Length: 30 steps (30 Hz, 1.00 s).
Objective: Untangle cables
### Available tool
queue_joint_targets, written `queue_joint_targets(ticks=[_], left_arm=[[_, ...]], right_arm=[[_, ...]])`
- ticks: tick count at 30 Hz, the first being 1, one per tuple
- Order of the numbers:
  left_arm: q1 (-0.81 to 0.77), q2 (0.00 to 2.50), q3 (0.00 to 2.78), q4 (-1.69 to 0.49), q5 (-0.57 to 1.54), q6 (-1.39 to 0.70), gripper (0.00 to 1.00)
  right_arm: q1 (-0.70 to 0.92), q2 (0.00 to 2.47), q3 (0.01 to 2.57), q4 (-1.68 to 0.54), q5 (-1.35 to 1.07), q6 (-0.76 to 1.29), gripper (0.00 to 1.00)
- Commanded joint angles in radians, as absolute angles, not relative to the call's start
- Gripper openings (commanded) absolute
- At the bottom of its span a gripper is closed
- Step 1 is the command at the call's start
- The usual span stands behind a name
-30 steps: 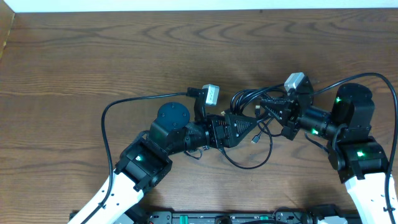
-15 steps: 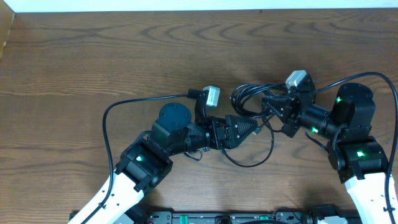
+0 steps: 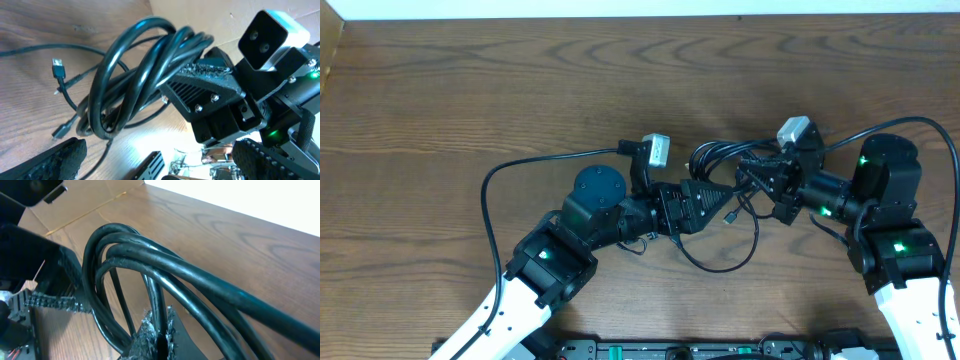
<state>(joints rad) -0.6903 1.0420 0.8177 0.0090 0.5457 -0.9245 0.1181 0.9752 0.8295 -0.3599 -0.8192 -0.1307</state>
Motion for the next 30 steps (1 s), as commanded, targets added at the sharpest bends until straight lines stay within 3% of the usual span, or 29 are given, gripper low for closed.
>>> queue_joint_targets(ticks=[1, 11, 19, 30], left_arm=[[-0.693, 1.047, 0.847, 0.018, 0.523, -0.934, 0.97], [-0.693, 1.051, 0.847, 0.025, 0.504, -0.933, 0.88], [-0.693, 1.051, 0.847, 0.025, 0.504, -0.933, 0.58], [-0.693, 1.051, 0.847, 0.025, 0.485, -0.933, 0.54]], right_arm=[[0.132, 0.973, 0.838, -0.359, -0.854, -0.120, 0.01], [0.161, 0.973, 0.838, -0.356, -0.874, -0.121, 0.01], [0.161, 0.973, 0.838, -0.356, -0.875, -0.121, 0.01], [0.161, 0.973, 0.838, -0.357, -0.904, -0.121, 0.01]])
